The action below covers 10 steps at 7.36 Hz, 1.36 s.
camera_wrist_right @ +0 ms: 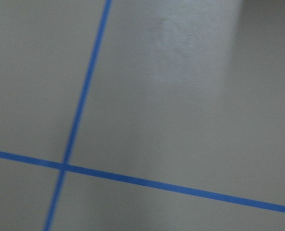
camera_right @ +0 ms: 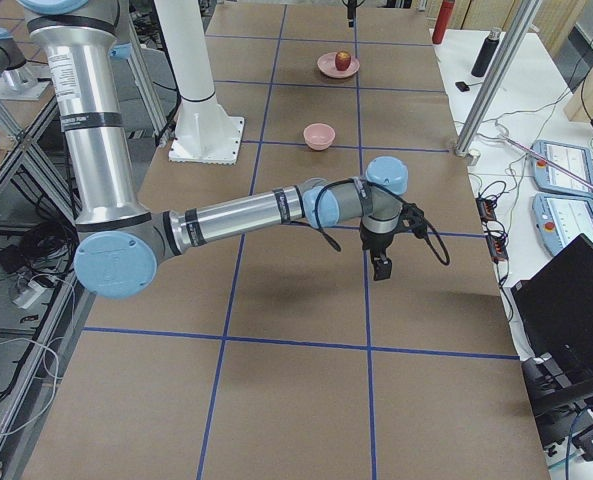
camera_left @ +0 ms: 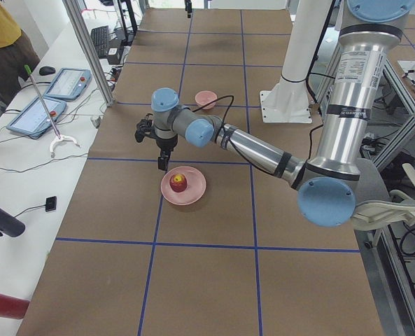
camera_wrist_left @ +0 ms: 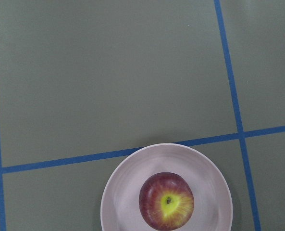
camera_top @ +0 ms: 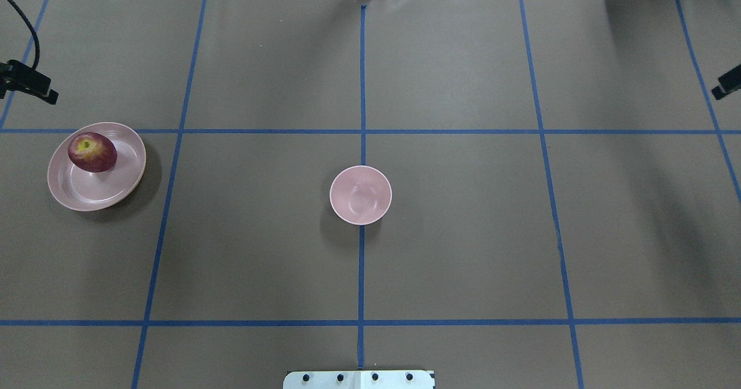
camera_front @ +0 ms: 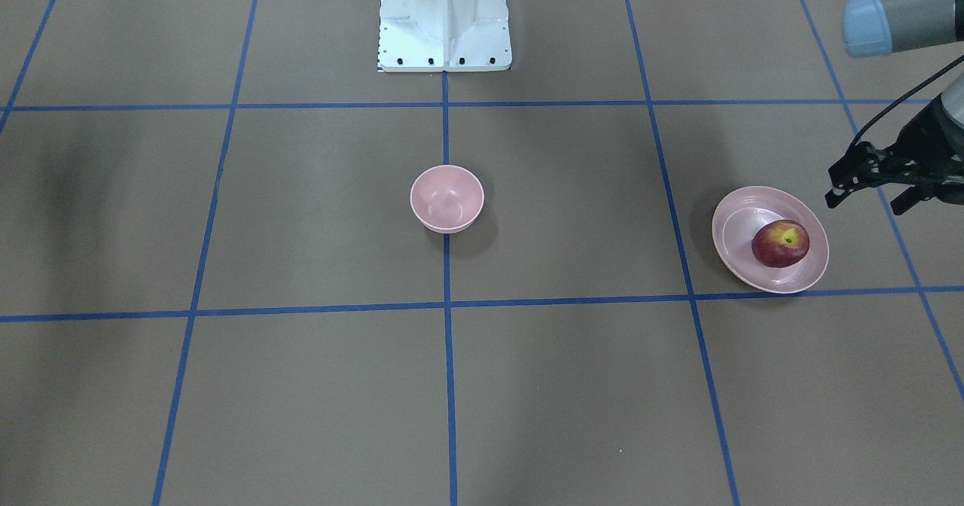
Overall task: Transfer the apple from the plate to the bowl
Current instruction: 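Lower the left gripper over the red apple on the plate and grasp it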
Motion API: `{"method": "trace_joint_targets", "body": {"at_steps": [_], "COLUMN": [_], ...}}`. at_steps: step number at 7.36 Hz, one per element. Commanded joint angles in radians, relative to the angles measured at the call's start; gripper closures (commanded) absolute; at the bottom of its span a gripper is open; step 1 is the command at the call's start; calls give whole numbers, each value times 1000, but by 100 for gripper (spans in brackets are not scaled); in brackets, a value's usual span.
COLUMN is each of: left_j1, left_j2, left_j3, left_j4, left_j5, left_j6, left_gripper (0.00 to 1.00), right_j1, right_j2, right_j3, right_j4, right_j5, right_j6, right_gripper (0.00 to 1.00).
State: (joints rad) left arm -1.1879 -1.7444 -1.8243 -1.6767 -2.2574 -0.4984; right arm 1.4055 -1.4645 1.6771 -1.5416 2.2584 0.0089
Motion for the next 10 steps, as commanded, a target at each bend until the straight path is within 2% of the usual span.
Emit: {"method": "trace_joint_targets", "body": {"at_steps": [1,2,5,10], "left_j1": [80,90,93,151], "left_j2": [-23,-26,-17,0], "left_j3": [29,61,250,261], "left_j4": [-2,-36,-306,-321], "left_j5": [15,27,29,75], "left_j6": [-25,-22,-25,-35], "left_gripper": [1,1,1,1], "right_j1": [124,125,124,124], "right_j2": [-135,-138,-143,-143], "right_j3": [4,0,-2,-2], "right_j4": [0,0,1,0], "right_j5": [4,6,7,7], "right_j6": [-147,-139,-135,-132], "right_gripper": [0,0,0,0]}}
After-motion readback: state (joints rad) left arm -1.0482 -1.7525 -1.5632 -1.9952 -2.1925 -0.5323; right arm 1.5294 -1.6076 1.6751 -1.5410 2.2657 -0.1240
